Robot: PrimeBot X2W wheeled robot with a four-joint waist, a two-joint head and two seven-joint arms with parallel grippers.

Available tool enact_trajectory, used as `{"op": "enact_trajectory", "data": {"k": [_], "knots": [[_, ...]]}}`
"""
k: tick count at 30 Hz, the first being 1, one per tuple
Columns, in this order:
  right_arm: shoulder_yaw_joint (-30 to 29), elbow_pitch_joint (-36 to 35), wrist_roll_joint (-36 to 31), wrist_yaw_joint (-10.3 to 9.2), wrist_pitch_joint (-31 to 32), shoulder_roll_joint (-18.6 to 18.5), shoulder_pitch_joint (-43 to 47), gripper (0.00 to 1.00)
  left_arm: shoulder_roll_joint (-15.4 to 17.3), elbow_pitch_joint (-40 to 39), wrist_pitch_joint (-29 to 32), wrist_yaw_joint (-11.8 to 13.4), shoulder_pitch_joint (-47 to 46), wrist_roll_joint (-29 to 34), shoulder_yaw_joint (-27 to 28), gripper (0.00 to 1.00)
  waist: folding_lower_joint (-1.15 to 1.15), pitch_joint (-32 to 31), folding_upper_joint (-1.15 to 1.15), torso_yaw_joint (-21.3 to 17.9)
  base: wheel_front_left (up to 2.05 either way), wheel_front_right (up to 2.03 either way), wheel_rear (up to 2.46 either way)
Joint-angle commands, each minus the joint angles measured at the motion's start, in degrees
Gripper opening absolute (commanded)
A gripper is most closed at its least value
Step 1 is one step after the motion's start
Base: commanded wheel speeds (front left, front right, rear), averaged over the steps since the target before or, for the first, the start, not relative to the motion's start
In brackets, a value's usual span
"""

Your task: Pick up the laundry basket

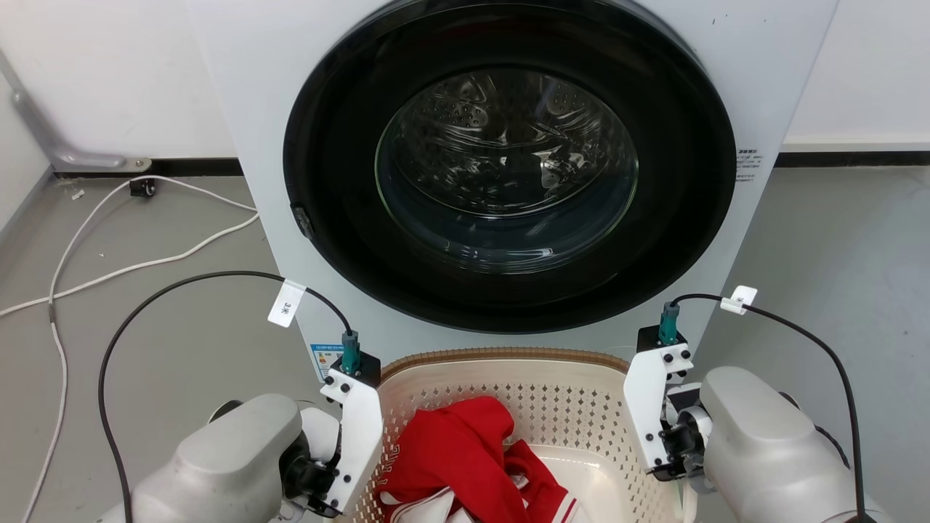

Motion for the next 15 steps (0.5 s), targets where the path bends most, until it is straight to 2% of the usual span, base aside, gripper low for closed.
{"op": "enact_trajectory", "data": {"k": [1, 15], "knots": [[0.34, -0.13, -0.03, 0.20, -0.35, -0.51, -1.32, 0.00, 0.55, 0.30, 0.60, -0.27, -0.31, 1.07, -0.59, 0.00, 0.00, 0.03, 0.00, 0.00, 0.00, 0.00, 0.00], [0.92, 0.28, 0.14, 0.20, -2.37, -0.54, -1.64, 0.00, 0.21, 0.76, -0.77, -0.27, -0.35, 1.29, -0.60, 0.00, 0.00, -0.03, 0.00, 0.06, 0.00, 0.00, 0.00]]}}
